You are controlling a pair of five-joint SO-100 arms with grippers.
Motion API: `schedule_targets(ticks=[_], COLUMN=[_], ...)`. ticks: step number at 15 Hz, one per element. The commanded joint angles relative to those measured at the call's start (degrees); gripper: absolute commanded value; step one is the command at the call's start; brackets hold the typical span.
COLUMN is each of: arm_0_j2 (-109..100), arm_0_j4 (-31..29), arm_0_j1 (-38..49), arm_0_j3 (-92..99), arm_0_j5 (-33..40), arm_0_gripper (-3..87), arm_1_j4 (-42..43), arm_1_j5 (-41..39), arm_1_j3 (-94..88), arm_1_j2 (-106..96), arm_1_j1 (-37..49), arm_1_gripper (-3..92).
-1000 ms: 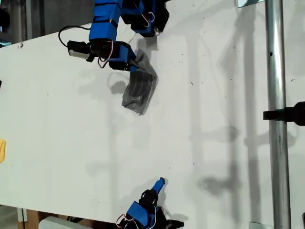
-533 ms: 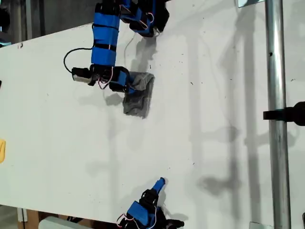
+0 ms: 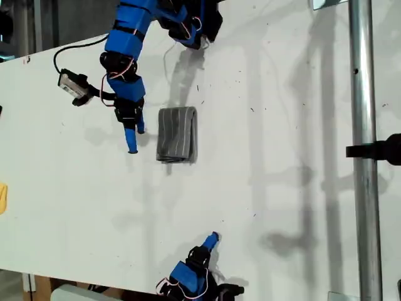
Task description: Grasp corners of a towel and fold twice.
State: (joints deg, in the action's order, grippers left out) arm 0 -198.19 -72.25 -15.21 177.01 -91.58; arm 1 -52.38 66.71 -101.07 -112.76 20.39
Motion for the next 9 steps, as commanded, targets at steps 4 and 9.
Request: schedule_targets(ticks=[4,9], arm_0_j2=[-0.5,-0.5], arm_0_j4=[-2.0,-2.1], arm_0_j1=[5.4,8.9], arm_0_j3=[1.6,1.7], arm_0_j5=[-2.4,-18.8], arm_0_gripper=[1.9,-0.5], arm_1_j4=[-1.5,-27.4], arm_1_j5=[8.8,25.9], arm_1_j3=[-46.1,-65.2], arm_1_j2=[-57.7,-75.8], arm_1_j1=[2.5,1.1], arm_1_gripper=[-0.3,3.7])
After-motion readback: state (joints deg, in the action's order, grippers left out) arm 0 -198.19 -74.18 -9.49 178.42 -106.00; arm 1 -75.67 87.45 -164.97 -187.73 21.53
